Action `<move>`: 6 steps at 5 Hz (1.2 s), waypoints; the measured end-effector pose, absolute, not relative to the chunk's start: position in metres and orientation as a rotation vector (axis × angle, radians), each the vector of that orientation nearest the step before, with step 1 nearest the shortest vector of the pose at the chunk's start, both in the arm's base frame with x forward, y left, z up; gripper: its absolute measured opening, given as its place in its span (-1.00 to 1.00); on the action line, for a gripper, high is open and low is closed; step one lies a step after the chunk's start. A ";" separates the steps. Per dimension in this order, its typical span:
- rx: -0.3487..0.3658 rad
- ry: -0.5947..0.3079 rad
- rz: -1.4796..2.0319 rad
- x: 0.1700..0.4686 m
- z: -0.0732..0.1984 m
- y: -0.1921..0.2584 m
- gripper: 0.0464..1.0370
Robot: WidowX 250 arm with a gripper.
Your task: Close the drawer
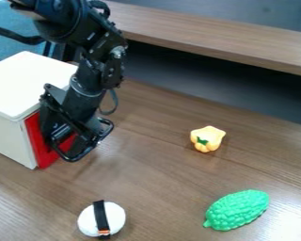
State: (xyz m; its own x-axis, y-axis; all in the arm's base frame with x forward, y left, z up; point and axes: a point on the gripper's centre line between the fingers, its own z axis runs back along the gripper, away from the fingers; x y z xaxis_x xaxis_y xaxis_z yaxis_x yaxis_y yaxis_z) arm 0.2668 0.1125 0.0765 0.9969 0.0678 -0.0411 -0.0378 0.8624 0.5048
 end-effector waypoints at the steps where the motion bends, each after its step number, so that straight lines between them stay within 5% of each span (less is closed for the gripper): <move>1: 0.542 0.074 0.069 0.265 0.075 0.120 0.92; 3: 0.469 0.061 0.040 0.268 0.071 0.113 0.92; 6: 0.338 -0.034 -0.159 0.276 0.084 0.028 0.92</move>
